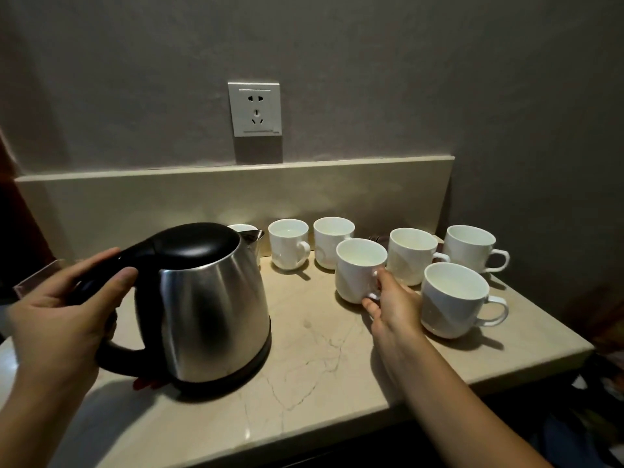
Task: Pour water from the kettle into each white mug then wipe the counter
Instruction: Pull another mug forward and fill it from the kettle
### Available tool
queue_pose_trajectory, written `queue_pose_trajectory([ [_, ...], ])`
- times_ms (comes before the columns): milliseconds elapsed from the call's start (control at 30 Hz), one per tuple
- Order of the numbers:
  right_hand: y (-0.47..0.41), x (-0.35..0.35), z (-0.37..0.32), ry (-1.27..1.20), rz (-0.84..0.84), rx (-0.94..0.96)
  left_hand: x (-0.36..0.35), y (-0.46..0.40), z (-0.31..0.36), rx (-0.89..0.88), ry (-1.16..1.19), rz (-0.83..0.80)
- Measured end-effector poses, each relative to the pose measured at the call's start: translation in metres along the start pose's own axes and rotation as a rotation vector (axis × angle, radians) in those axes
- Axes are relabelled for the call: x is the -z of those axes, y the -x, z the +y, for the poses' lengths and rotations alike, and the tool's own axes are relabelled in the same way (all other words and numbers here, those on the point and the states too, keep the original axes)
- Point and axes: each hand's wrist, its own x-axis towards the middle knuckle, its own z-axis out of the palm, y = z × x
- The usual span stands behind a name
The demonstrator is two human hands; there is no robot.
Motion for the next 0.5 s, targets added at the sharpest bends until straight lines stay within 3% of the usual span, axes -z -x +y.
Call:
queue_pose_trajectory([
  [500, 0.0, -0.014, 0.008, 0.05, 0.003, -0.033, 0.007, -0.007, -0.014, -0.048, -0.104, 0.024],
])
